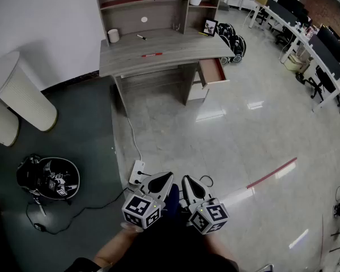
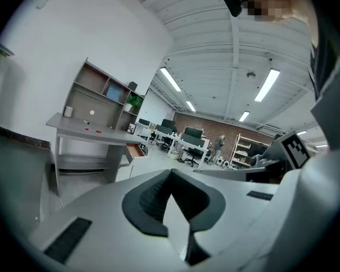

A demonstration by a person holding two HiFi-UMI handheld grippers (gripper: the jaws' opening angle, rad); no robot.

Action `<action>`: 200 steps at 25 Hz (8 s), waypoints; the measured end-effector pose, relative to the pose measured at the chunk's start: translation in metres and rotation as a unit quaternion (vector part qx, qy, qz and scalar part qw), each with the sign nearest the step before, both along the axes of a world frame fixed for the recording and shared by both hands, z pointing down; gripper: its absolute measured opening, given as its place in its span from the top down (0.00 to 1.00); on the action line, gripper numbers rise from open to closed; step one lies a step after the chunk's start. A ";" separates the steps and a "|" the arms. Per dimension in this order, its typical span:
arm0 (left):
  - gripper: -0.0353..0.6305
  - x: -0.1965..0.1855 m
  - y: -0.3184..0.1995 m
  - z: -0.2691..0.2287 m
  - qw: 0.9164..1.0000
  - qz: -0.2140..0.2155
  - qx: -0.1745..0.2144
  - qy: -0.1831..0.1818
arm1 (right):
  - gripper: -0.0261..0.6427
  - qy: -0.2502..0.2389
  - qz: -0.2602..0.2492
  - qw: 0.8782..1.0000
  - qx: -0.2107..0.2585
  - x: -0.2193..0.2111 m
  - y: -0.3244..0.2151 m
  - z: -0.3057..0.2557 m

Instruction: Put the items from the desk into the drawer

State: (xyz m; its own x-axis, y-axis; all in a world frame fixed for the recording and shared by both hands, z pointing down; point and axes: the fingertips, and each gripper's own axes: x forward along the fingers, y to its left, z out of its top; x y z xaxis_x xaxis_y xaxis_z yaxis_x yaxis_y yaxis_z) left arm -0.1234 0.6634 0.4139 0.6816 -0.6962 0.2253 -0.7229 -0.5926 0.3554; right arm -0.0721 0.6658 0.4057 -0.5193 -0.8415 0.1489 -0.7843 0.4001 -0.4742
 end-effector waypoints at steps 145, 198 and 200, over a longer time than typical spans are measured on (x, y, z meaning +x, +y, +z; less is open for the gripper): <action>0.91 -0.177 -0.687 0.105 0.978 -0.039 -0.136 -0.157 | 0.82 0.477 -0.512 0.714 0.003 -0.200 -0.711 0.156; 0.91 -0.086 -0.725 0.103 0.975 0.096 -0.123 -0.159 | 0.89 0.495 -0.417 0.747 -0.154 -0.083 -0.743 0.152; 0.91 -0.071 -0.725 0.100 0.973 0.110 -0.120 -0.162 | 0.89 0.493 -0.400 0.756 -0.160 -0.066 -0.744 0.152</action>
State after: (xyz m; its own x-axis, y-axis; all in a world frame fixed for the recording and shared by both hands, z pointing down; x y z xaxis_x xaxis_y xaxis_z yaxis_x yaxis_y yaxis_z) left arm -0.1944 -0.0620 0.5138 0.6745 -0.4426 0.5909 -0.6851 -0.6735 0.2776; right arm -0.1381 -0.0778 0.5575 -0.3463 -0.1559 0.9251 -0.3876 0.9218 0.0102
